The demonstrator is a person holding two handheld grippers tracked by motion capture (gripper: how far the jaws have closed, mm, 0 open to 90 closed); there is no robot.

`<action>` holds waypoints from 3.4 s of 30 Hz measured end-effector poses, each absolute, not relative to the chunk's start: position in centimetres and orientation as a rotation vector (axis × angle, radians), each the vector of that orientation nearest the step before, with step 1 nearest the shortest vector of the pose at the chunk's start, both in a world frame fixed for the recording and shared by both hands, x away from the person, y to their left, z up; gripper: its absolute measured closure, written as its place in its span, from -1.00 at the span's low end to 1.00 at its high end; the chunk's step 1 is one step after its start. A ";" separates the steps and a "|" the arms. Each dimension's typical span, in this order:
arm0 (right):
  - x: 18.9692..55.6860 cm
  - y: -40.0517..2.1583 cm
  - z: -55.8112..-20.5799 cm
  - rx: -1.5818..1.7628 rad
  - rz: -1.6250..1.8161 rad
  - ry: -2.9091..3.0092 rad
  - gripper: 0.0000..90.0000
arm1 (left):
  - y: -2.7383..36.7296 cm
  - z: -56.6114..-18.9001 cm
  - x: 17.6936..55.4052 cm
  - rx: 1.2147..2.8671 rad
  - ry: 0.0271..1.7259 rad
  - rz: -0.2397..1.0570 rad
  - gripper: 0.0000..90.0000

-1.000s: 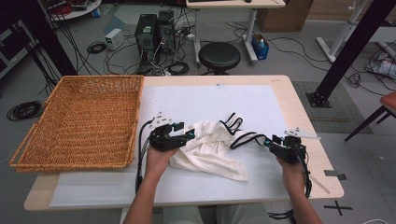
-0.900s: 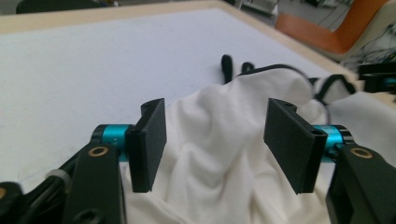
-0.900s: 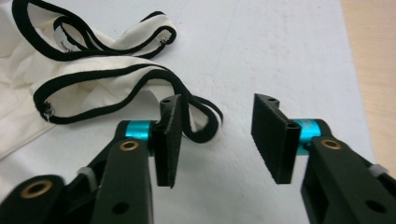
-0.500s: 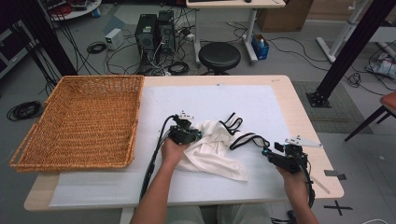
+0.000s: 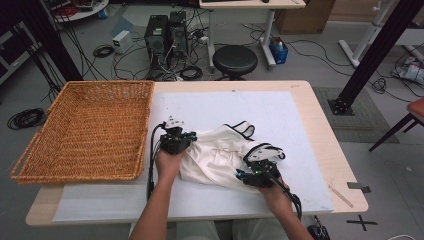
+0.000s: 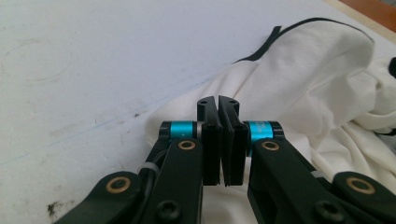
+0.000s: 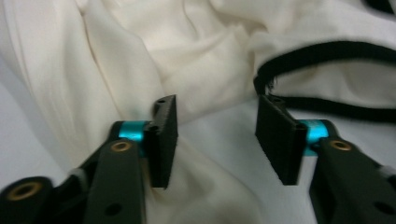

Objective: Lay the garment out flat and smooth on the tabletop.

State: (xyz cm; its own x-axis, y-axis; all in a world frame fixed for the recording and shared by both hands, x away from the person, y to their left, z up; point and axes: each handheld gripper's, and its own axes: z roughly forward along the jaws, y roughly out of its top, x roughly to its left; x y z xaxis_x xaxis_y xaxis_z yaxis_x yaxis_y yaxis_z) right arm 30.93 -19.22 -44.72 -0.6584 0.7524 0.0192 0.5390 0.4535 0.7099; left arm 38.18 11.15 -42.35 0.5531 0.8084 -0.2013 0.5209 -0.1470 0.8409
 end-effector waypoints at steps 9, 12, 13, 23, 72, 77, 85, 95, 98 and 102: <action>30.6 -23.7 -44.8 1.215 1.078 2.360 1.00 | 11.0 -40.8 37.1 1.688 1.051 0.428 0.23; 30.6 -24.7 -44.4 1.272 1.120 2.293 0.99 | 11.2 -40.8 37.2 1.663 1.062 0.432 0.09; 30.6 -24.6 -44.2 1.283 1.146 2.275 0.77 | 11.2 -40.8 37.2 1.656 1.067 0.425 0.02; 30.8 -19.6 -44.7 1.071 1.028 2.429 1.00 | 10.7 -40.7 37.2 1.650 1.027 0.410 -0.13; 26.8 -30.0 -42.6 1.300 1.234 2.218 0.42 | 8.2 -42.7 38.9 1.870 1.168 0.326 -0.10; 30.8 -26.5 -43.0 1.327 1.195 2.258 0.09 | 7.2 -44.2 38.6 1.968 1.162 0.311 0.60; 36.5 -20.2 -43.9 1.120 1.007 2.445 0.83 | 10.3 -43.9 34.2 1.882 1.115 0.277 0.88; 39.7 -28.4 -43.1 1.587 1.102 1.898 0.82 | 12.0 -42.9 32.6 1.757 1.143 0.331 0.08; 38.8 -28.7 -42.5 1.578 1.115 1.880 0.51 | 11.2 -43.0 33.5 1.759 1.140 0.333 0.03; 36.5 -29.8 -41.6 1.518 1.149 1.878 0.07 | 9.4 -43.4 35.2 1.790 1.136 0.333 -0.05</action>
State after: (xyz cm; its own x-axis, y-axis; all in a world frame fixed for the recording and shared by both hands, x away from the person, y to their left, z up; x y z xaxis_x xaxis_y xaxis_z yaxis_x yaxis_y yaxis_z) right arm 36.49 -29.83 -41.58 -0.2829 0.9482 0.1449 0.5611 0.0410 0.8268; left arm 35.18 9.41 -43.37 0.5301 0.8118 -0.2447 0.5516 -0.1110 0.8267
